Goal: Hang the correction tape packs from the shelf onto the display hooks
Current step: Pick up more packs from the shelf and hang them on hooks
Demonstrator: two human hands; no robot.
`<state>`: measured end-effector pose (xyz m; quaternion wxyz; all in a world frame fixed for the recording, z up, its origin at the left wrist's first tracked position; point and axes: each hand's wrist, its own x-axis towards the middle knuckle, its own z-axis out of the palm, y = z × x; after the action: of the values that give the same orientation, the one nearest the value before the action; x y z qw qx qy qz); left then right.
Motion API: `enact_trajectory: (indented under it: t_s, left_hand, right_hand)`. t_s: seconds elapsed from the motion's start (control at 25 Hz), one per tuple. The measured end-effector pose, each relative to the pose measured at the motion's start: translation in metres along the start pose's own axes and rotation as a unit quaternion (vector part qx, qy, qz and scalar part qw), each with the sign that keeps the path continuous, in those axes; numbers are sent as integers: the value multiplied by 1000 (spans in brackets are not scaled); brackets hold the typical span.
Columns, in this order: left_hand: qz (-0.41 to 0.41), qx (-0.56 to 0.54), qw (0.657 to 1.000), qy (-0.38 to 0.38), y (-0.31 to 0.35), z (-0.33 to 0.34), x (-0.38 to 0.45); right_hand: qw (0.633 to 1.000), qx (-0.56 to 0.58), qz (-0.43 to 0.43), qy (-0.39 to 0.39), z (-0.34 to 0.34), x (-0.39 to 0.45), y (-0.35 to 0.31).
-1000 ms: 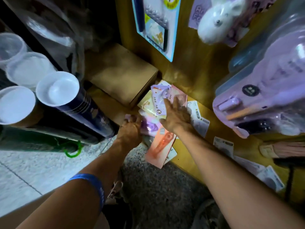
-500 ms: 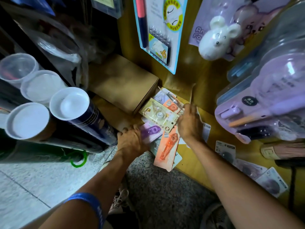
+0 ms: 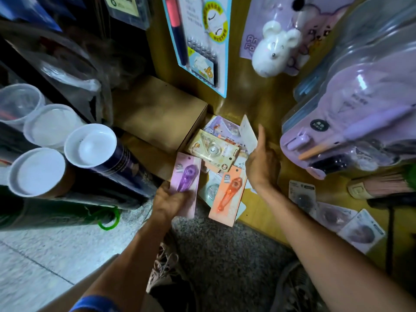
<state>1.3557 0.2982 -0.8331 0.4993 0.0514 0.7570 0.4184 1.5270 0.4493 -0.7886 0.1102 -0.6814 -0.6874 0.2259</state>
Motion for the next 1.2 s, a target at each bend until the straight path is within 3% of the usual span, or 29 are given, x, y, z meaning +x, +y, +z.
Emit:
enact_trajectory:
  t_s: [0.12, 0.24, 0.4, 0.48, 0.6, 0.72, 0.8, 0.88, 1.0, 1.2]
  left_hand:
    - [-86, -147, 980, -104, -8, -2, -12]
    - [-67, -145, 986, -48, -11, 17, -39]
    - [-39, -167, 975, -144, -14, 29, -67]
    - [-31, -134, 984, -113, -14, 24, -69]
    - [-45, -117, 991, -37, -14, 18, -69]
    - [-46, -105, 993, 10, -15, 18, -63]
    - [-45, -100, 994, 20, -15, 18, -63]
    - [-55, -120, 991, 22, -18, 16, -62]
    - [-63, -123, 990, 30, -20, 11, -58]
    - [-69, -145, 986, 48, -23, 2, -52]
  right_hand:
    - [989, -1, -131, 63, 11, -59, 12]
    - [984, 41, -162, 56, 23, -125, 13]
    - [986, 77, -108, -99, 39, -180, -5]
    - [966, 189, -57, -168, 36, -183, -2]
    - [908, 340, -20, -245, 25, -173, 12]
    - [897, 407, 89, -149, 31, -152, 28]
    - [922, 318, 203, -84, 46, -134, 43]
    - [938, 190, 271, -100, 60, -124, 53]
    - [908, 219, 342, -104, 80, -112, 53]
    - [829, 381, 409, -4, 85, -105, 35]
